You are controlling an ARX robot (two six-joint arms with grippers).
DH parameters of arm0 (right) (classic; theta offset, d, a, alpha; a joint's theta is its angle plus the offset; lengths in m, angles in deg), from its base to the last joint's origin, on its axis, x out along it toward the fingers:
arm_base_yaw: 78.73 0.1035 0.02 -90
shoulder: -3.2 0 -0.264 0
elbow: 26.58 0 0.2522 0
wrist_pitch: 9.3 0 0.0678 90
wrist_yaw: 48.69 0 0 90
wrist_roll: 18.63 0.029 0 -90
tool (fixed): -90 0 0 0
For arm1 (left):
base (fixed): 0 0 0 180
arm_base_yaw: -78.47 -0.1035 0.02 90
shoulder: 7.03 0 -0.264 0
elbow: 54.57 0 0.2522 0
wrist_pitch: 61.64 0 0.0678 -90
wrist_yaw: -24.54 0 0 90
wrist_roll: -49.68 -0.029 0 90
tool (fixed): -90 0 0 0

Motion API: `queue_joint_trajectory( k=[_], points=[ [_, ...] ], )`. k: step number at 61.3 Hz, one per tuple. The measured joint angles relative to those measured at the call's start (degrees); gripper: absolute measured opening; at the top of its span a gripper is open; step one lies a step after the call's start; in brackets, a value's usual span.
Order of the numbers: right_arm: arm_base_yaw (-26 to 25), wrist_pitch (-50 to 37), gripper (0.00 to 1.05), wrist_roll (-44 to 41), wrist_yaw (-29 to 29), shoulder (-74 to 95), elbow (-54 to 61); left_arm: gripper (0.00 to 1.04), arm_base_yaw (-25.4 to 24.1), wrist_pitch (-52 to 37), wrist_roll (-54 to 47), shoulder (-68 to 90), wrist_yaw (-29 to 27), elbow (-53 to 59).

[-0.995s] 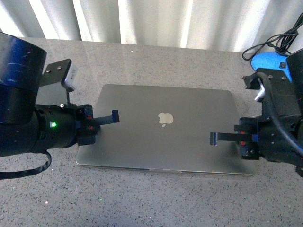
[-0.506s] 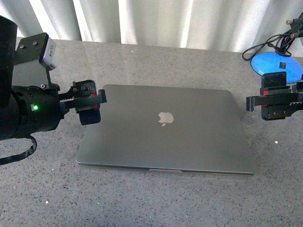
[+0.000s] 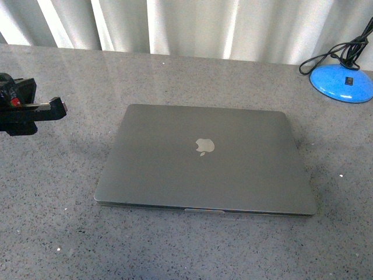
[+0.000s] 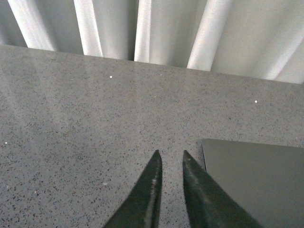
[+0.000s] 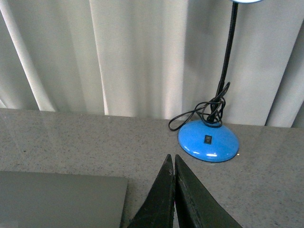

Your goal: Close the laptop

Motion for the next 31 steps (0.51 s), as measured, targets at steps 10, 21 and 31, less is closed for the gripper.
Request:
queue_joint_trajectory(
  k=[10,21,31],
  points=[
    [-1.9,5.2,0.01,0.0,1.7,-8.4,3.6,0.04,-0.6,0.1,-0.2,-1.2,1.4,1.4],
    [-3.6,12.6,0.01,0.0,3.0,-18.4,6.3,0.04,-7.1,6.3,-4.0,-27.1,6.1,14.8],
    [-7.7,24.5,0.01,0.0,7.6,-30.8,7.1,0.04,-10.2,15.1,-4.7,-39.9,10.9,17.1]
  ],
)
